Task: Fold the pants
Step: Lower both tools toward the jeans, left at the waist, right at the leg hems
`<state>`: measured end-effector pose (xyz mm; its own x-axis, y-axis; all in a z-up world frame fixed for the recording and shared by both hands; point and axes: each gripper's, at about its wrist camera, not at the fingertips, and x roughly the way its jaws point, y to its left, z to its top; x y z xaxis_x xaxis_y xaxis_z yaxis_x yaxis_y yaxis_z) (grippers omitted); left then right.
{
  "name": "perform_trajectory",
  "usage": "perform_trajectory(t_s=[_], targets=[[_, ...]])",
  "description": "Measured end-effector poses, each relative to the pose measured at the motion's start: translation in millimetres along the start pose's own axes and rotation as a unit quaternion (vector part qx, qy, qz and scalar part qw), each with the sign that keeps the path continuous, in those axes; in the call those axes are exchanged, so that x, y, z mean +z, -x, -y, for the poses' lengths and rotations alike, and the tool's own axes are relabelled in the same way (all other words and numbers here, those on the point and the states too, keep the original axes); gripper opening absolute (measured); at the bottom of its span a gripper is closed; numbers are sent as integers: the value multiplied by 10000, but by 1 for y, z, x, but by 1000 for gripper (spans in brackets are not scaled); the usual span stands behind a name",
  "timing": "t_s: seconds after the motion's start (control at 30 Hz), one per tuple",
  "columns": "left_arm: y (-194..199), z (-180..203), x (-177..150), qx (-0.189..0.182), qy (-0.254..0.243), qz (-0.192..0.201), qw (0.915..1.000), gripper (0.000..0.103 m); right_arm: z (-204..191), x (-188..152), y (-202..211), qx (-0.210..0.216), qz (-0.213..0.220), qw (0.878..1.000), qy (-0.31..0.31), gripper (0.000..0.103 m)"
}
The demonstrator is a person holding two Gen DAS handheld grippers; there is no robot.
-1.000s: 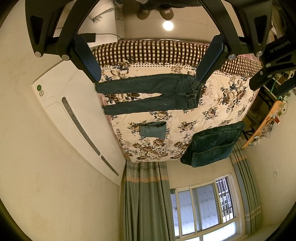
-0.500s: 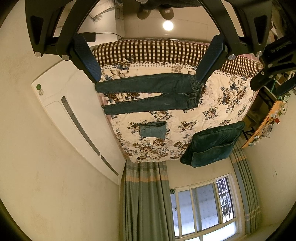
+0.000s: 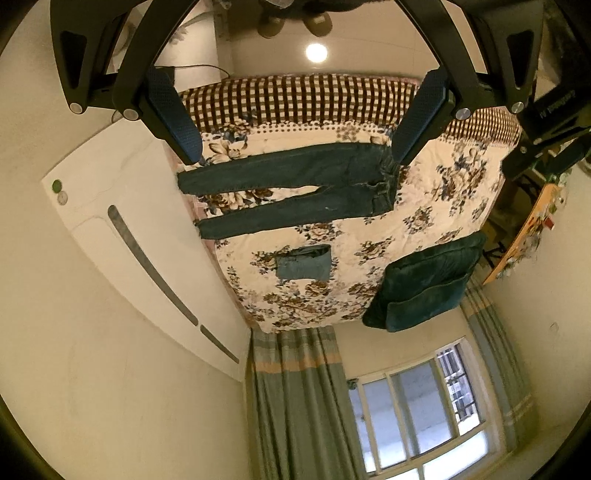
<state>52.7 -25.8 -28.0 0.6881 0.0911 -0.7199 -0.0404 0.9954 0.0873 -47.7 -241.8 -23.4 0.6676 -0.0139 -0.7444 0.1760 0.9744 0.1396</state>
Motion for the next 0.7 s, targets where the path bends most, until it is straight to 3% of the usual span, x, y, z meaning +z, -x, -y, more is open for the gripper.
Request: perform_trajectory(t_s=[0.17,0.33,0.57,0.7], targets=[[-68,3,4,409,-66,-373,9984,103,15,8,-65,-108,-87,9999,-71,103],[-156,7,22,547,-46,-758,9956,103,23,24,-167,-303,-425,9986,-117,103],[-300,20,60,340,-209,-1332,9903,103,28,57,-334,-546,-1024,9930,-204,103],[-388,39,83,253,-676,-1555,9852,102,30,82,-442,-682,-1356,9883,-146,103]])
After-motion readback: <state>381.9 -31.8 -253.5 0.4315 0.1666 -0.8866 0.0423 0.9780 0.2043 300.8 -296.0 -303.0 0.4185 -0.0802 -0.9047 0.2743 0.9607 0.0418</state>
